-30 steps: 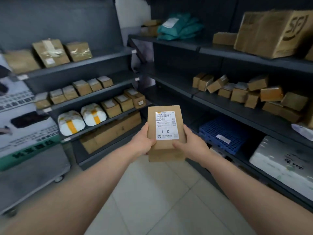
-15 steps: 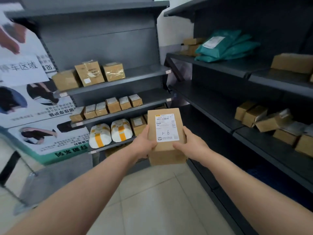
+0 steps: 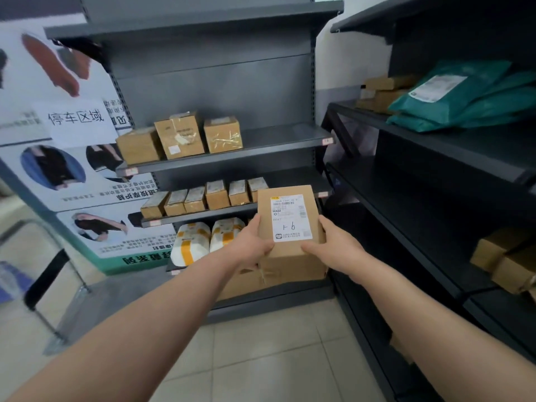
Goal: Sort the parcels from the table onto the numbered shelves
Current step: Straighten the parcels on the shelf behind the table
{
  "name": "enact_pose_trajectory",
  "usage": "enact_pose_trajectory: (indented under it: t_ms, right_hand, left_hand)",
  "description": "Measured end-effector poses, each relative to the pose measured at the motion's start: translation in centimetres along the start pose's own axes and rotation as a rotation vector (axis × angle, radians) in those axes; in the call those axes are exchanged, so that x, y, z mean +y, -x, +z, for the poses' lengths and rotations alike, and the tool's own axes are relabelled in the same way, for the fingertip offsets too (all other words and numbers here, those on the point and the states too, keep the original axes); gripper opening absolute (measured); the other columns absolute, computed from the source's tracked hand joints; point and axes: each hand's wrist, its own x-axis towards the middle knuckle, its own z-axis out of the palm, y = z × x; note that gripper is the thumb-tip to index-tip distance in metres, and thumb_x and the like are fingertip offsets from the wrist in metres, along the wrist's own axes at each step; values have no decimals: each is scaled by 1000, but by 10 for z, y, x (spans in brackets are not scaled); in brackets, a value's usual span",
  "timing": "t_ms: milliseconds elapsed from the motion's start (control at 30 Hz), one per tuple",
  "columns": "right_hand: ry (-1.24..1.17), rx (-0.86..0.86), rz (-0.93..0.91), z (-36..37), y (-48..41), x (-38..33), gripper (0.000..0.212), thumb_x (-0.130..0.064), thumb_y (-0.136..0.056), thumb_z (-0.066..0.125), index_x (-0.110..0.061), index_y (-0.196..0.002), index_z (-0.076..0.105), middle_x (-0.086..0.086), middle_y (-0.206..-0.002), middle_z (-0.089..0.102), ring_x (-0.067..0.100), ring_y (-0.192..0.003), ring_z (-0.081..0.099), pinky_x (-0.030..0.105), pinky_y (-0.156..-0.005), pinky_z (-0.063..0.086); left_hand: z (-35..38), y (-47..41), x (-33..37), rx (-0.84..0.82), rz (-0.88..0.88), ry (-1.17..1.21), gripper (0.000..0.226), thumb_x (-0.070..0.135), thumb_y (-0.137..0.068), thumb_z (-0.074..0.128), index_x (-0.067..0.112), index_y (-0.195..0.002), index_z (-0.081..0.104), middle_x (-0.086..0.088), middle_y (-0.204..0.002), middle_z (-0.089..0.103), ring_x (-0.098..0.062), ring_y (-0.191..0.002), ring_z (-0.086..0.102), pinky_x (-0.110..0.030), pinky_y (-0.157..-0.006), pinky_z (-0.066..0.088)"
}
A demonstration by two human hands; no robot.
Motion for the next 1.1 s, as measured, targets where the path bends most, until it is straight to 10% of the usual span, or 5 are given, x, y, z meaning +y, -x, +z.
enact_pose_trajectory:
  t_ms: [200,367,733,933,1100]
  right_hand:
    - [46,25,-25,0,-91,-18,67,-40,-84,65,-34,-142,33,-6,-132,55,17,-107,55,33,-84,48]
    - [89,79,-46,-11,-184,-50,69,-43,-85,63,-30,-144,31,-4,-136,53,19,-113,54,34,-85,47]
    - [-20,137,-148,-24,-362,-81,70,-40,-85,64,-31,-145,29,-4,-134,52,14,-101,48,31,-75,42]
    - [112,83,-350,-32,-465,-90,67,-37,-88,63,-28,-147,32,0,-153,28,20,-133,38,38,-106,38]
    - [352,161,-563,-27,-521,-86,51,-25,-92,59,-27,-141,43,-6,-150,36,22,-128,40,37,-100,40]
  left_hand:
    - [-30,-90,24,-9,27,34,74,13,-95,57,43,-149,15,13,-98,49,-18,-94,58,-38,-69,60]
    - [-72,-174,62,6,130,-13,68,14,-95,55,42,-147,22,7,-117,55,-21,-100,60,-46,-77,60]
    - [-123,-323,129,148,242,-59,67,14,-93,57,38,-146,23,23,-90,46,-8,-85,55,-36,-69,58]
    - [-137,-399,166,349,276,-189,52,28,-90,66,21,-138,46,1,-128,60,-14,-103,57,-29,-85,49]
    - [-141,-439,162,445,282,-763,58,27,-96,55,16,-148,34,-9,-153,34,-25,-137,38,-32,-106,35]
